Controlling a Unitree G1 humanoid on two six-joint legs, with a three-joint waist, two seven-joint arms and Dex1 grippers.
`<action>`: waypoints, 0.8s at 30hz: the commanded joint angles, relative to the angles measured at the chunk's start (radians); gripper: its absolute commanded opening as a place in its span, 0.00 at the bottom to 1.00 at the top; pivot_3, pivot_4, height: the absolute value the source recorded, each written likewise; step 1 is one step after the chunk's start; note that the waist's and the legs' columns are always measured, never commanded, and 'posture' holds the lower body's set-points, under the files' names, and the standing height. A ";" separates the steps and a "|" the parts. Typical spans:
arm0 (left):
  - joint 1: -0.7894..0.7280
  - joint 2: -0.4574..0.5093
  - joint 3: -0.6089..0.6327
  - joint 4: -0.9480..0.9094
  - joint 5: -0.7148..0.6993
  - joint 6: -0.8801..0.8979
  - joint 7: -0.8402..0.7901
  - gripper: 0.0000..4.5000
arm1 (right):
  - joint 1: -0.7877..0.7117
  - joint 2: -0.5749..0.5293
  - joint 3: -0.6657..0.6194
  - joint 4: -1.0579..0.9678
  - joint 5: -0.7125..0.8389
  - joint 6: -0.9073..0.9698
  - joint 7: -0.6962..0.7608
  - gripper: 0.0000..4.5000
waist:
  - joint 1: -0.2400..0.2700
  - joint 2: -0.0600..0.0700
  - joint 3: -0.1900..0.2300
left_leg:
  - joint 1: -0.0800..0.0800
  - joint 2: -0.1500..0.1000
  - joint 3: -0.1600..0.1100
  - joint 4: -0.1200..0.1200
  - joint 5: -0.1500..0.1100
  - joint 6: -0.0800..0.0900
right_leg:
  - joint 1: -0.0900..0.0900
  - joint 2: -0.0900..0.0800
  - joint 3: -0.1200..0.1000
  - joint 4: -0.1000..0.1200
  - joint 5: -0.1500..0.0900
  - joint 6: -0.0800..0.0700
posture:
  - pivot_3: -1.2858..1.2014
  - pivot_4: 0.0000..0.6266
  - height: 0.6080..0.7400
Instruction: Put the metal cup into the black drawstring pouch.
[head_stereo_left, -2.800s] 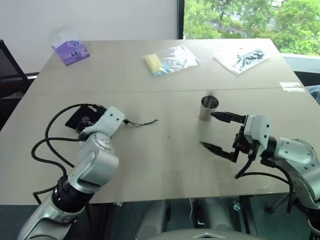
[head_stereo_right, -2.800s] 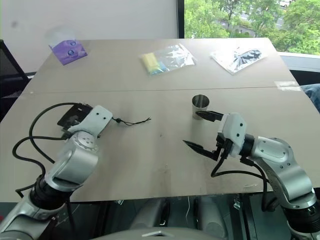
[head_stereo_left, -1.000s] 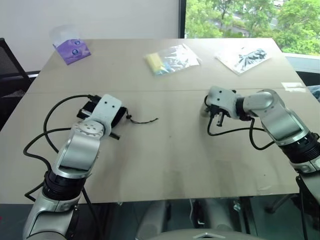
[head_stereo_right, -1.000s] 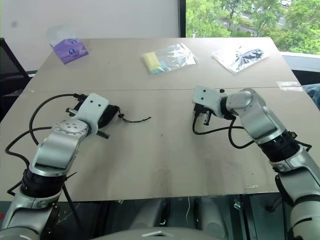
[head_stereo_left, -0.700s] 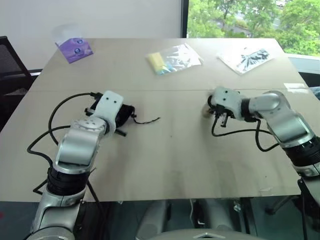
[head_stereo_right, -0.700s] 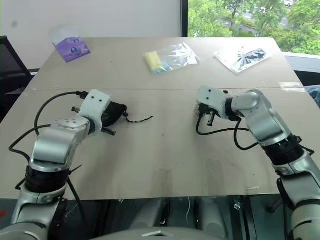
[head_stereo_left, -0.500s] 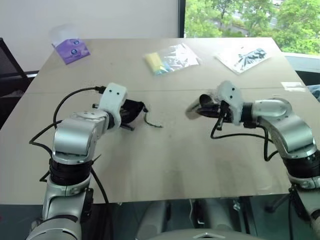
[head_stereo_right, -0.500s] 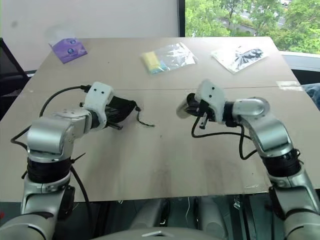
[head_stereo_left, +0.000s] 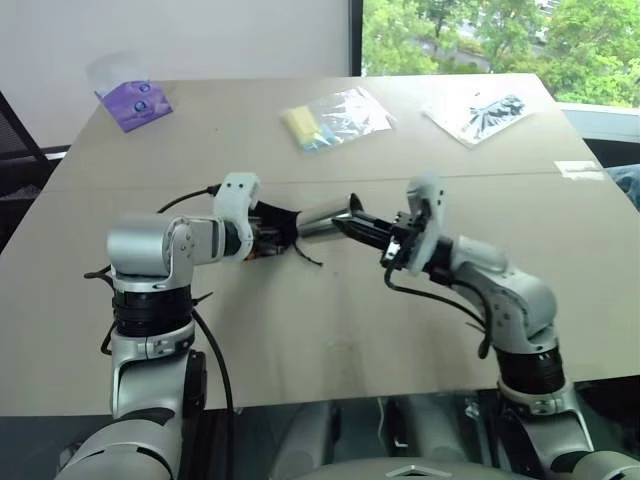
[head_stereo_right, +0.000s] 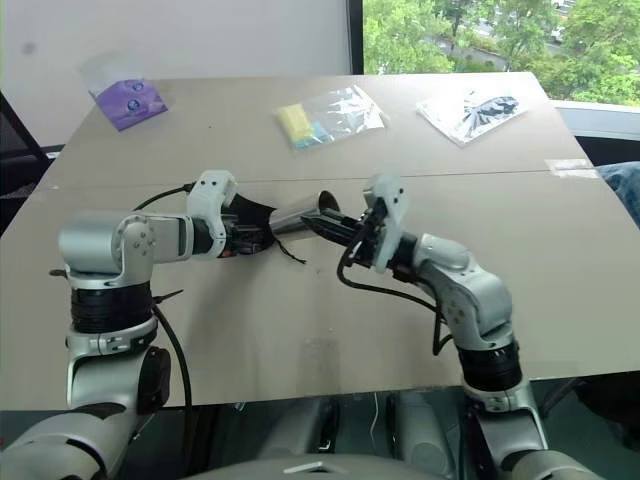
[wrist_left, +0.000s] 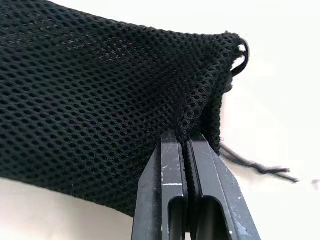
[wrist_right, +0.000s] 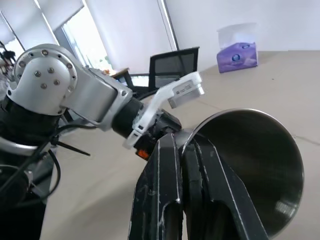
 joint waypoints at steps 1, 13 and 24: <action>-0.037 0.011 0.024 0.011 -0.042 0.001 0.006 0.00 | 0.002 0.046 0.012 0.074 -0.001 -0.083 -0.001 0.01 | 0.000 0.000 0.000 | 0.000 0.000 0.000 0.000 0.000 0.000 | 0.000 0.000 0.000 0.000 0.000 0.000 | 0.52 0.24 1.00; -0.088 0.041 0.092 0.136 -0.276 0.001 0.110 0.00 | -0.025 0.193 -0.022 0.253 0.033 -0.183 -0.028 0.01 | -0.005 0.000 0.000 | 0.000 0.000 0.000 -0.001 0.000 0.000 | -0.001 0.000 0.000 0.000 0.000 0.000 | 0.52 0.24 1.00; -0.157 0.131 0.097 0.403 -0.633 0.001 0.310 0.00 | 0.030 0.265 -0.051 0.262 0.047 -0.258 -0.069 0.01 | -0.010 0.000 0.000 | 0.000 -0.001 -0.001 -0.001 0.000 -0.001 | -0.001 0.000 0.000 0.000 0.000 0.000 | 0.52 0.24 1.00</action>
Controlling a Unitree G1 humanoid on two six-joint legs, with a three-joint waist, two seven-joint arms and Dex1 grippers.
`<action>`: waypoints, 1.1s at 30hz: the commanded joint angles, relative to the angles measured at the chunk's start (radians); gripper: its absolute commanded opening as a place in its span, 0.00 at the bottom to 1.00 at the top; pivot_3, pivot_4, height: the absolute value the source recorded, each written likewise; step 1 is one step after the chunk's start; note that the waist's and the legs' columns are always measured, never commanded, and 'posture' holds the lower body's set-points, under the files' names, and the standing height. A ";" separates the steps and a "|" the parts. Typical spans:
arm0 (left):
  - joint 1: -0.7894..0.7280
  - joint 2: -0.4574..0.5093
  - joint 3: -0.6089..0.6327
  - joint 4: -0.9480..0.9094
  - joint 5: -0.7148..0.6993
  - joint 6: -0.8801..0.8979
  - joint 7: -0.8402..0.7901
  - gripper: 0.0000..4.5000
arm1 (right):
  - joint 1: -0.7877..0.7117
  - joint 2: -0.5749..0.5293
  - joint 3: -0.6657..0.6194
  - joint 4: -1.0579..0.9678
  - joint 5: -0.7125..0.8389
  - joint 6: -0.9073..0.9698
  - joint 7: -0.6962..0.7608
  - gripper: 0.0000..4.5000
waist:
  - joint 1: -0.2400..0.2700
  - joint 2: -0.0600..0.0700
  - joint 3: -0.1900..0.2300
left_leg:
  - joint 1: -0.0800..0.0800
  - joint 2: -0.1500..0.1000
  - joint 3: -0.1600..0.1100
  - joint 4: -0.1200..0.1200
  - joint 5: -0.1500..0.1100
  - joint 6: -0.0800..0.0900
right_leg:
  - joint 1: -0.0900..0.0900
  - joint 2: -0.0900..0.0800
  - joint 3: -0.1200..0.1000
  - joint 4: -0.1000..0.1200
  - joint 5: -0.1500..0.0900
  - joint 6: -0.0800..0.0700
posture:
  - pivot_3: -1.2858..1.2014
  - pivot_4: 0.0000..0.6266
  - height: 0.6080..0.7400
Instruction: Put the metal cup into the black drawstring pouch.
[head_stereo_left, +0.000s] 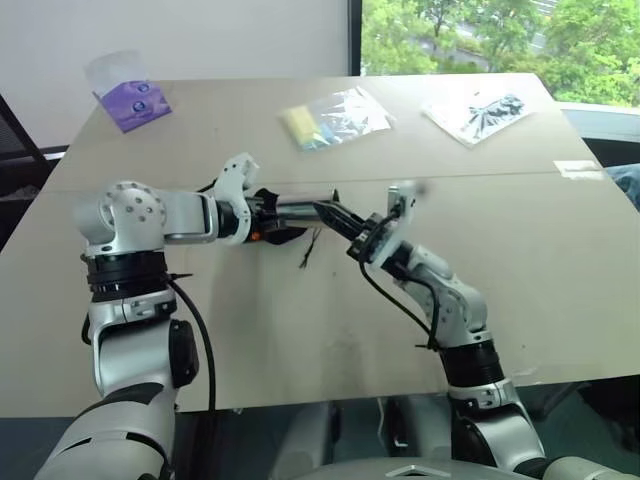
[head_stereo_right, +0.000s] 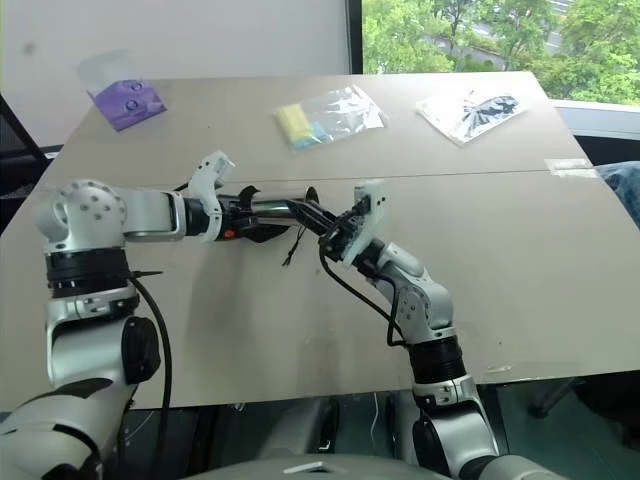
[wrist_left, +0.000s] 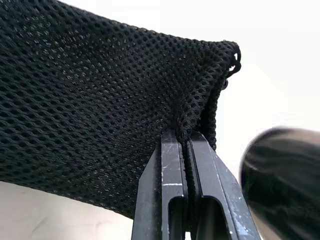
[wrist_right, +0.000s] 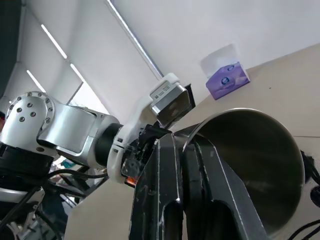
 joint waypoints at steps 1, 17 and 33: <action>-0.018 0.034 -0.001 0.047 -0.081 0.001 0.037 0.00 | 0.022 0.025 0.008 -0.041 0.013 -0.034 -0.018 0.01 | -0.005 0.000 0.000 | 0.000 0.000 0.000 0.000 0.000 0.000 | 0.000 0.000 0.000 0.000 0.000 0.000 | 0.52 0.24 1.00; -0.018 -0.003 -0.064 0.016 -0.152 0.001 0.102 0.00 | 0.068 0.011 0.092 0.182 -0.118 -0.108 -0.015 0.01 | -0.018 0.000 0.000 | 0.000 0.000 0.001 -0.001 0.000 0.000 | -0.002 0.000 0.002 0.001 0.000 0.000 | 0.52 0.24 1.00; 0.037 -0.070 -0.040 -0.343 -0.160 0.001 0.155 0.00 | -0.061 -0.118 0.349 0.440 -0.569 -0.490 0.010 0.01 | -0.022 -0.001 -0.002 | 0.008 0.000 0.003 0.000 0.002 -0.004 | 0.004 0.001 0.004 0.008 0.000 0.000 | 0.52 0.24 1.00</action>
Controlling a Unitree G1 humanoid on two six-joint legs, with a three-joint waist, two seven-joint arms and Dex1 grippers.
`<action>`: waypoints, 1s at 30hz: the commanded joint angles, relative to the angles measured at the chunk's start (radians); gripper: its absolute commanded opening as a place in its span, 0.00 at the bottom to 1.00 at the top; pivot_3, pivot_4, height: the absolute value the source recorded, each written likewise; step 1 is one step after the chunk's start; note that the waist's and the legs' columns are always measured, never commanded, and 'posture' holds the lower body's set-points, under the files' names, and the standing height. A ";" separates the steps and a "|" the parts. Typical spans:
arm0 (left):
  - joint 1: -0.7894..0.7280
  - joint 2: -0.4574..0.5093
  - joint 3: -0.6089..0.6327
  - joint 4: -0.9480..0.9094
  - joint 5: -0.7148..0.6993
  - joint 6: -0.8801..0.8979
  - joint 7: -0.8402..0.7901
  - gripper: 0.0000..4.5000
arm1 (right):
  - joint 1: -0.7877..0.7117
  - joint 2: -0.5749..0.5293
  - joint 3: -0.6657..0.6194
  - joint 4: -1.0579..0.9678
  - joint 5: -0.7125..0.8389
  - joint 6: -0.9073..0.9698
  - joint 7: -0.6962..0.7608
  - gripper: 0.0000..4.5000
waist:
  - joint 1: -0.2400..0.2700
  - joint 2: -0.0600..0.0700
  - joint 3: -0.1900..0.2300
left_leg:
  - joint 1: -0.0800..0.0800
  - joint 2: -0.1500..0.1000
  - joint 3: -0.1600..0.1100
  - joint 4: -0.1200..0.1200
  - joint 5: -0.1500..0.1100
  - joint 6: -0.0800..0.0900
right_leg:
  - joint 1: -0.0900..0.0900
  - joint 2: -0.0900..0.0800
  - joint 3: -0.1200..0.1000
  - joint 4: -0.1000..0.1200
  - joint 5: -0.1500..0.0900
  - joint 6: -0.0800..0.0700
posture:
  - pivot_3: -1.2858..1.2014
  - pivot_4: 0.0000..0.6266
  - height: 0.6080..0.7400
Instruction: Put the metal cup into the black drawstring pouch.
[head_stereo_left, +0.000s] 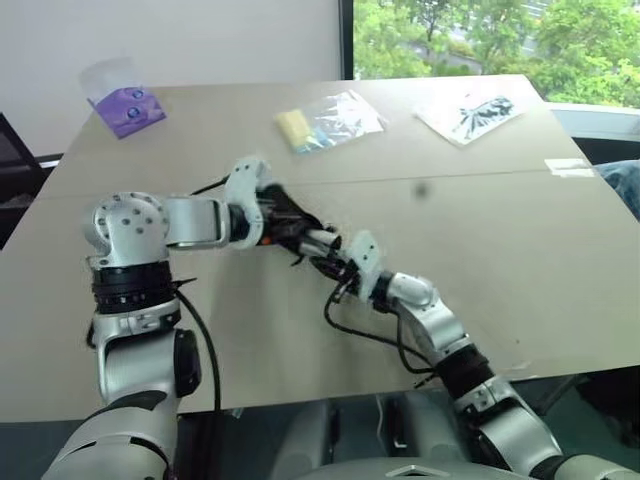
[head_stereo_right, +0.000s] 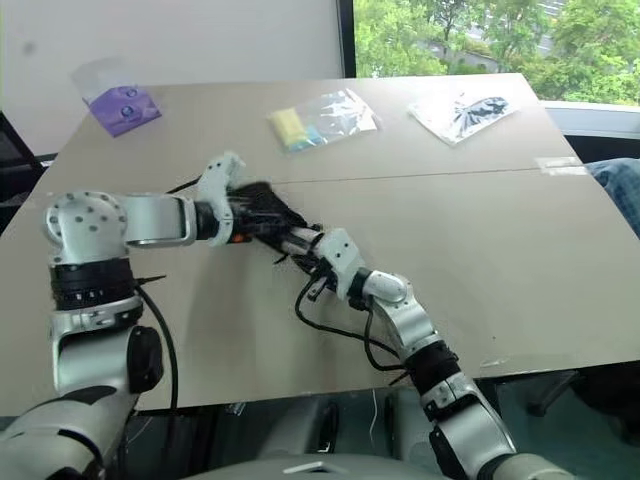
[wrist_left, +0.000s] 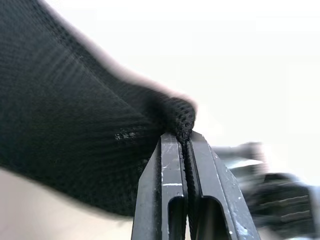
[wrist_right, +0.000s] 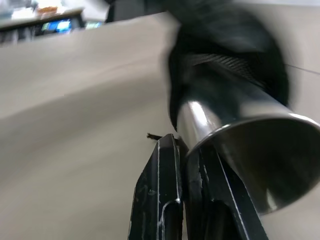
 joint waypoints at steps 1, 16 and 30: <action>-0.009 0.016 0.005 -0.131 0.011 0.001 -0.023 0.00 | -0.029 -0.006 0.010 0.067 -0.039 -0.014 0.005 0.01 | -0.003 0.000 0.000 | 0.000 0.000 0.001 0.000 0.000 0.000 | -0.001 0.000 0.001 0.001 0.000 0.000 | 0.52 0.24 1.00; 0.084 -0.089 0.078 -0.259 -0.067 0.001 0.001 0.00 | -0.271 0.168 -0.219 0.323 0.127 -0.055 -0.037 0.01 | 0.003 0.000 0.000 | -0.002 0.000 0.000 0.000 0.000 0.000 | -0.002 0.000 0.000 0.001 0.000 0.000 | 0.52 0.24 1.00; 0.026 -0.258 0.202 -0.322 -0.049 -0.003 0.031 0.00 | -0.370 0.180 -0.026 0.378 0.015 -0.262 0.038 0.01 | -0.004 0.000 0.001 | -0.002 0.001 0.002 -0.001 0.000 0.000 | -0.004 0.001 0.001 0.001 0.000 0.000 | 0.52 0.24 1.00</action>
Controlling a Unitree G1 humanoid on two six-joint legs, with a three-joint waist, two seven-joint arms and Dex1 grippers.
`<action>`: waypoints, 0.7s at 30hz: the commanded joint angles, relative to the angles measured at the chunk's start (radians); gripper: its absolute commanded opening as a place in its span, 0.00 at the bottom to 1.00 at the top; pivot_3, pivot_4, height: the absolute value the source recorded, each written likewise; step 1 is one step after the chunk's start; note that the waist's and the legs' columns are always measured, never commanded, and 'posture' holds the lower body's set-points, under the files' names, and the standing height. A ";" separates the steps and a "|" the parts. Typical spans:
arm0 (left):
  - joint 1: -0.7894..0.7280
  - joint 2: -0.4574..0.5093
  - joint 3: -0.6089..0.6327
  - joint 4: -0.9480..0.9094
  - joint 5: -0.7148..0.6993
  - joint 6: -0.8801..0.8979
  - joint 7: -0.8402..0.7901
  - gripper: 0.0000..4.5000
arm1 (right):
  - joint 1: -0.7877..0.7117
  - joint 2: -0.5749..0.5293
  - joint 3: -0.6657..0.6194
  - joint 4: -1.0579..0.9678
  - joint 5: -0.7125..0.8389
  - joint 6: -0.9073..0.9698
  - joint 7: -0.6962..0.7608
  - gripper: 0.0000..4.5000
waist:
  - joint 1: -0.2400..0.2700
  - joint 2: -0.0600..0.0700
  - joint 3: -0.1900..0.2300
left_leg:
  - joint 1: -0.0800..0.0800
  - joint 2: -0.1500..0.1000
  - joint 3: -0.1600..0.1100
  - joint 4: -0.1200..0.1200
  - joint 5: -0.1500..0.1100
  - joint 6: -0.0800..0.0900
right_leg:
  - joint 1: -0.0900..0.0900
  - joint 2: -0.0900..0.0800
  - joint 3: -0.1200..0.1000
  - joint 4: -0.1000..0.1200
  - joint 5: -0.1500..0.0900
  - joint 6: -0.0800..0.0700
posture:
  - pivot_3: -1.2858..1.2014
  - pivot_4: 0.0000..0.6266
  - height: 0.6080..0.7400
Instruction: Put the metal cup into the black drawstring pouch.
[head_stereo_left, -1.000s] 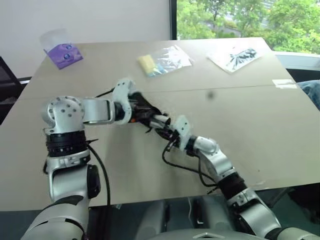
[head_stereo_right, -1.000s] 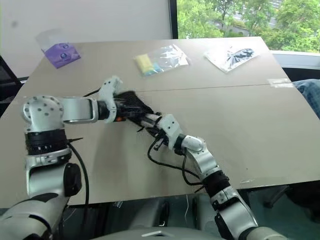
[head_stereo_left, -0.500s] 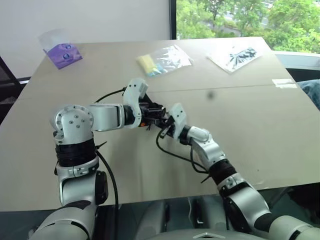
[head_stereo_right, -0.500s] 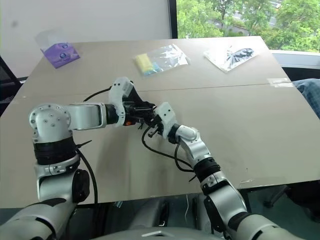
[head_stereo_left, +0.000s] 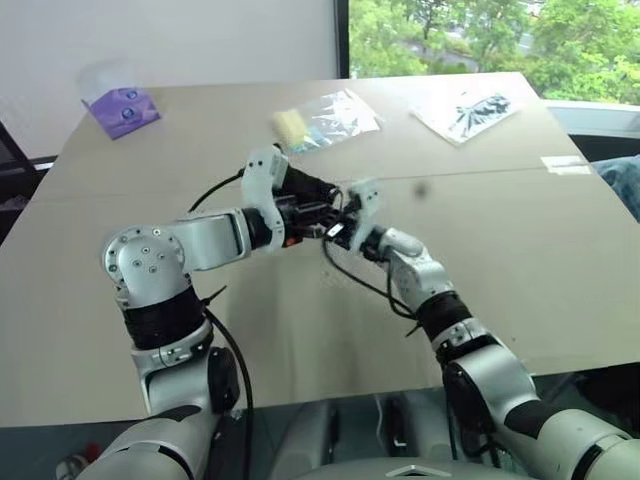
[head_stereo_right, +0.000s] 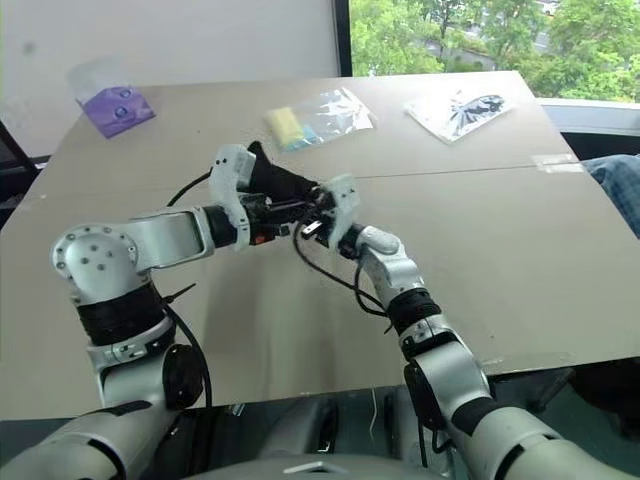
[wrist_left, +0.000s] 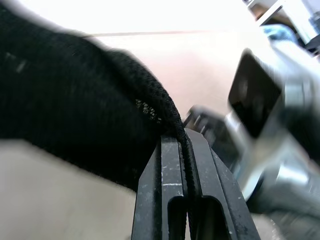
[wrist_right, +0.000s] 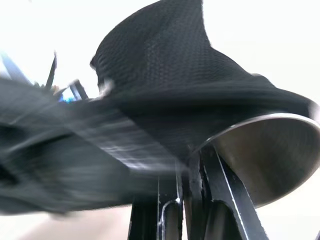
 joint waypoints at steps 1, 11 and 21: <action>-0.058 -0.049 0.012 -0.046 -0.045 -0.005 -0.009 0.00 | -0.031 0.123 0.034 0.008 -0.023 -0.045 0.037 0.01 | 0.002 -0.001 0.000 | 0.000 0.000 0.000 0.000 0.000 0.000 | 0.000 0.000 0.000 0.000 0.000 0.000 | 0.52 0.24 1.00; -0.045 -0.103 0.018 -0.065 -0.054 0.001 0.006 0.00 | -0.045 0.067 0.131 -0.017 -0.131 -0.159 0.009 0.01 | -0.011 -0.001 0.000 | 0.000 0.000 0.000 -0.001 0.000 0.000 | 0.000 0.000 0.000 -0.002 0.000 0.000 | 0.52 0.24 1.00; -0.031 -0.150 0.023 -0.080 -0.056 0.001 0.024 0.00 | -0.008 0.102 0.059 -0.072 -0.019 -0.030 0.034 0.01 | 0.007 -0.001 0.001 | -0.001 0.000 -0.001 -0.003 0.001 -0.001 | 0.000 0.000 -0.001 -0.004 0.000 0.000 | 0.52 0.24 1.00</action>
